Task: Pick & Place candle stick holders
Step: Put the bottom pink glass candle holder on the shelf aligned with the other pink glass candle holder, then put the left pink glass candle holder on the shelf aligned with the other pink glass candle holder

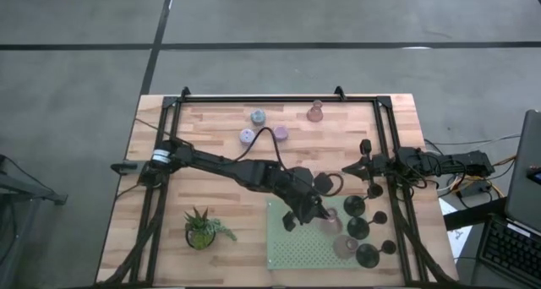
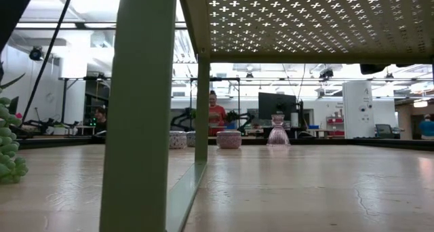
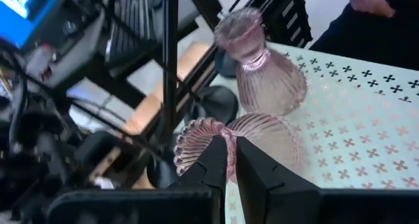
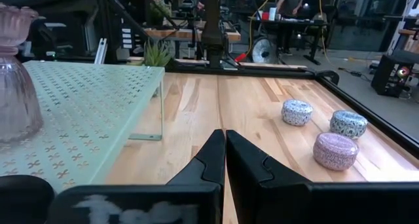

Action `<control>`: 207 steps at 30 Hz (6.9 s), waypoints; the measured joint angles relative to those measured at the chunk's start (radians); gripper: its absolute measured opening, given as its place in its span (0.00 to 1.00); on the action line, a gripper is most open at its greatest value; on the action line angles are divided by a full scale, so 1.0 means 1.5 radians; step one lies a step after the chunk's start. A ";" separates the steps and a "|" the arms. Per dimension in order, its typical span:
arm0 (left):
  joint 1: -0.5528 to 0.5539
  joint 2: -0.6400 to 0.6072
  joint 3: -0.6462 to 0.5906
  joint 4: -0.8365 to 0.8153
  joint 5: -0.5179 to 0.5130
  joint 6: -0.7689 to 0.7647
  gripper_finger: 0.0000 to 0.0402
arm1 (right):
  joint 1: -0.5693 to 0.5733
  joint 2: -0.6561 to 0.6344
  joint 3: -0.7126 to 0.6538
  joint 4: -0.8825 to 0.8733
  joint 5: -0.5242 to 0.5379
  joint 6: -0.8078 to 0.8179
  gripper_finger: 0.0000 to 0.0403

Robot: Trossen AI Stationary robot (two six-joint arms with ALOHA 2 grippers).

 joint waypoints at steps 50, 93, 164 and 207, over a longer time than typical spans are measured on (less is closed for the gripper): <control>-0.003 0.001 -0.014 0.019 -0.015 -0.048 0.22 | 0.000 0.000 0.000 0.000 0.000 0.000 0.02; 0.005 -0.002 -0.140 0.101 -0.130 -0.282 0.23 | 0.000 0.000 0.000 0.000 0.000 0.000 0.02; 0.006 0.037 -0.144 0.236 -0.008 -0.415 0.23 | 0.000 0.000 0.000 0.000 0.000 0.000 0.02; 0.381 -0.119 -0.117 -0.059 -0.076 -0.328 0.24 | 0.000 0.004 0.000 0.000 0.000 0.000 0.02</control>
